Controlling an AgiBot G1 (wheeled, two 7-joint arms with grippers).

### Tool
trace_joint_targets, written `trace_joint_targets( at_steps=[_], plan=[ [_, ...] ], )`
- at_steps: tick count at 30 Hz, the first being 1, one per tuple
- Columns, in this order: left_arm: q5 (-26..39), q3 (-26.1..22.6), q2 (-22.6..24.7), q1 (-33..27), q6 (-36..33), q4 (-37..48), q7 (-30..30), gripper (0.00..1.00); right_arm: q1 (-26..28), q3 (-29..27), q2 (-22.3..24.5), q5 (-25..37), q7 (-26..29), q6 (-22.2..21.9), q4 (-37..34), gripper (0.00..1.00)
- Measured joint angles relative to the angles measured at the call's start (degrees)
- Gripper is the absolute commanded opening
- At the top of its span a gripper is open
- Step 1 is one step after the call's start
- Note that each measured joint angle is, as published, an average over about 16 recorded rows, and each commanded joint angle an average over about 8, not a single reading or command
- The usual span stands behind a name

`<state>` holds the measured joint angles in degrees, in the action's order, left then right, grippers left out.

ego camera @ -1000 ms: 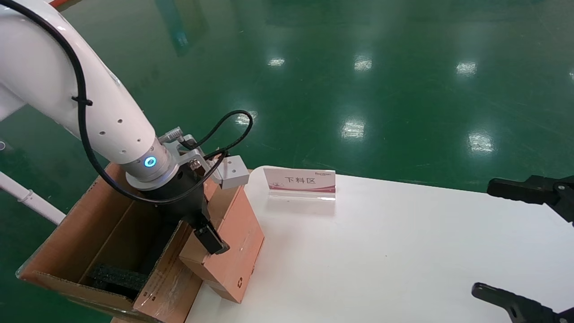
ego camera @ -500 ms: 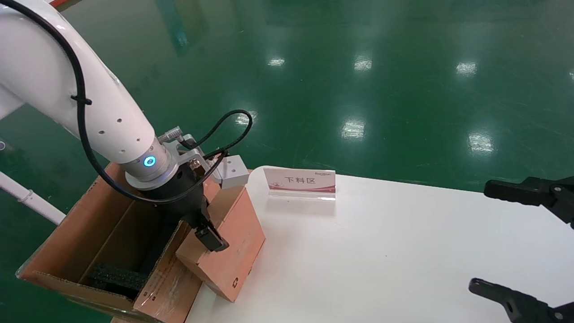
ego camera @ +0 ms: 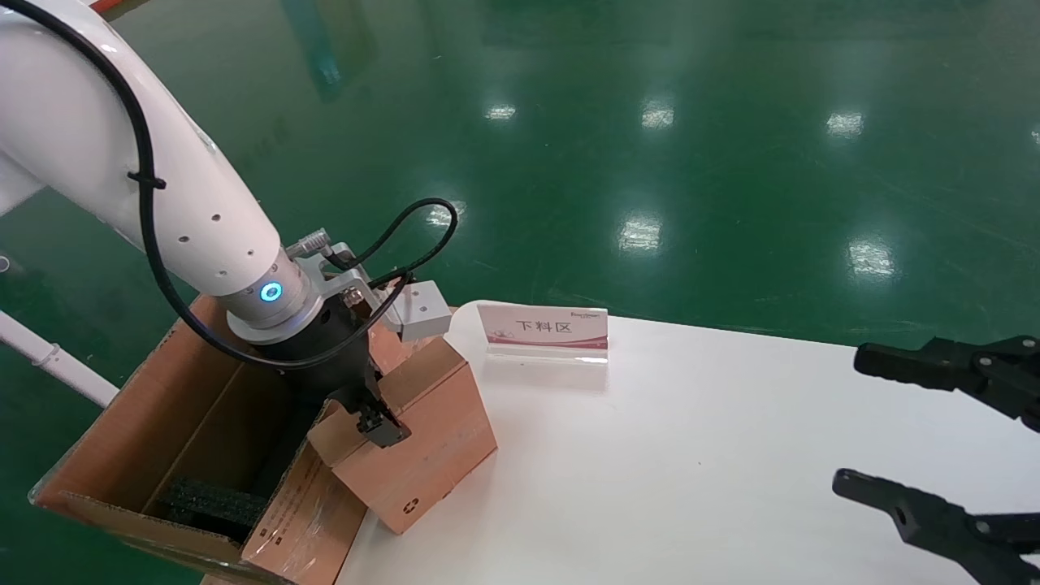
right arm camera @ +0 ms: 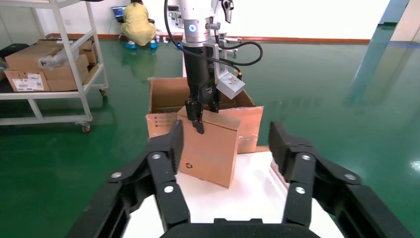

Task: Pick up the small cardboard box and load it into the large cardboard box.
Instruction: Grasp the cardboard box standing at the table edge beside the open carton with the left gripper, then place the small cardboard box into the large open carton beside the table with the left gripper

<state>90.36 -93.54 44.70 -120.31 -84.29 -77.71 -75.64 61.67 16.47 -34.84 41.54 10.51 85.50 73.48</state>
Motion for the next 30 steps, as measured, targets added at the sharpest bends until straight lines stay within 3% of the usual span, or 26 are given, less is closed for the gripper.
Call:
trace_joint_targets(
  at_steps=[15,22,30],
  plan=[
    [-5.24,3.13,-0.29,-3.19,-0.67,4.23,0.64,0.00,0.02,0.03,0.00,-0.01,-0.02,0.01,-0.03,0.00],
    [-8.65,6.86,-0.71,-9.32,-1.86,10.30,2.72,0.00,0.03,0.05,0.00,-0.02,-0.04,0.01,-0.05,0.00],
    [-8.04,9.20,-0.53,-18.49,-4.29,21.57,8.42,0.00,0.04,0.08,0.02,-0.04,-0.05,0.00,-0.06,0.00]
  ],
)
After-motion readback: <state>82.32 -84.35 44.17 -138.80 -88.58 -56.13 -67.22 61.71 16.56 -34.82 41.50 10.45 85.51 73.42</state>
